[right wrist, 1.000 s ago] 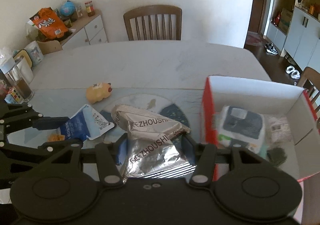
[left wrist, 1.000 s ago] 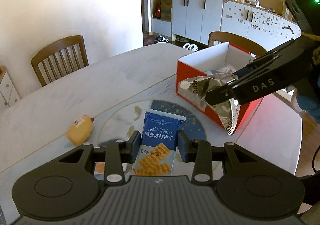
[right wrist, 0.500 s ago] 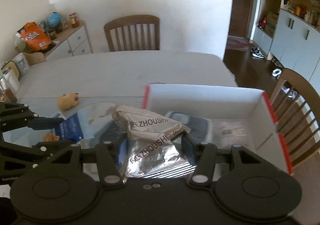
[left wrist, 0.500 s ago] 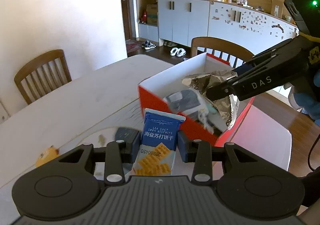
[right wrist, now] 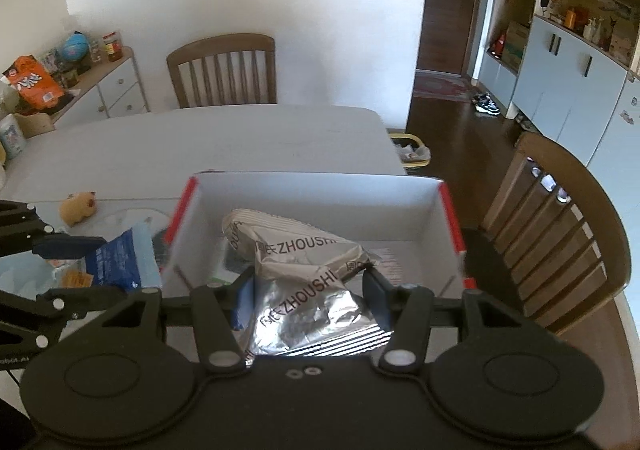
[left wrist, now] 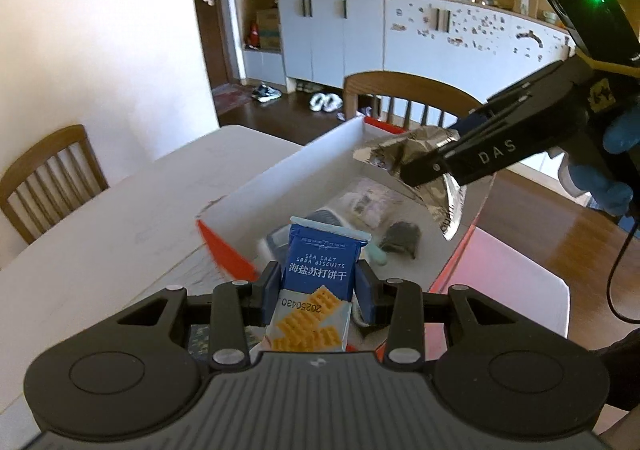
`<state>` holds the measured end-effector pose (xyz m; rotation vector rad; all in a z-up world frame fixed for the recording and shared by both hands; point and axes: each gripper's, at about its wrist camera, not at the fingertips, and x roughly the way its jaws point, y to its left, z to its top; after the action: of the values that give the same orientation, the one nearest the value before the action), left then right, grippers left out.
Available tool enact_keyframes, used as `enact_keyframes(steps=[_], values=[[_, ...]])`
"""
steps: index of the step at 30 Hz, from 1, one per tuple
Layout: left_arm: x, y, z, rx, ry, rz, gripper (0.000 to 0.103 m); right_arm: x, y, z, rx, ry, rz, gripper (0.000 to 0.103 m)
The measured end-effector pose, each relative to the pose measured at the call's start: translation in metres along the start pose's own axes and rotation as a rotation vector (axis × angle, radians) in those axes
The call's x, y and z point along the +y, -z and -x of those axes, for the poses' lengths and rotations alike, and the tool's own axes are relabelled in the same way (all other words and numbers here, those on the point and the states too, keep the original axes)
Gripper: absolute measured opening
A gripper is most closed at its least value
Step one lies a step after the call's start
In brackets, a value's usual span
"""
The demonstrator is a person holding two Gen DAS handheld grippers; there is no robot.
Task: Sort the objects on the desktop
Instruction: 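Lower the foil bag with the right tool while the left tool lowers the cracker packet into the box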
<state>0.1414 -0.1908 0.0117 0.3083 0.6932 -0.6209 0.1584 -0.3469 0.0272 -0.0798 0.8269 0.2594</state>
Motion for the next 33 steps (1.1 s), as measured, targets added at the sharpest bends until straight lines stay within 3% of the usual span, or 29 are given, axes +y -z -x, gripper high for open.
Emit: enact_keyframes(steps=[12,33], values=[[-0.041,-0.021,-0.060,0.093,0.089,-0.094,0.038,-0.041,-0.005,-0.024,0.001,0.023,-0.004,0.055],[-0.055,-0.041,-0.143,0.250,0.189,-0.152,0.038,-0.058,-0.011,-0.078,0.046,0.004,0.023,0.055]])
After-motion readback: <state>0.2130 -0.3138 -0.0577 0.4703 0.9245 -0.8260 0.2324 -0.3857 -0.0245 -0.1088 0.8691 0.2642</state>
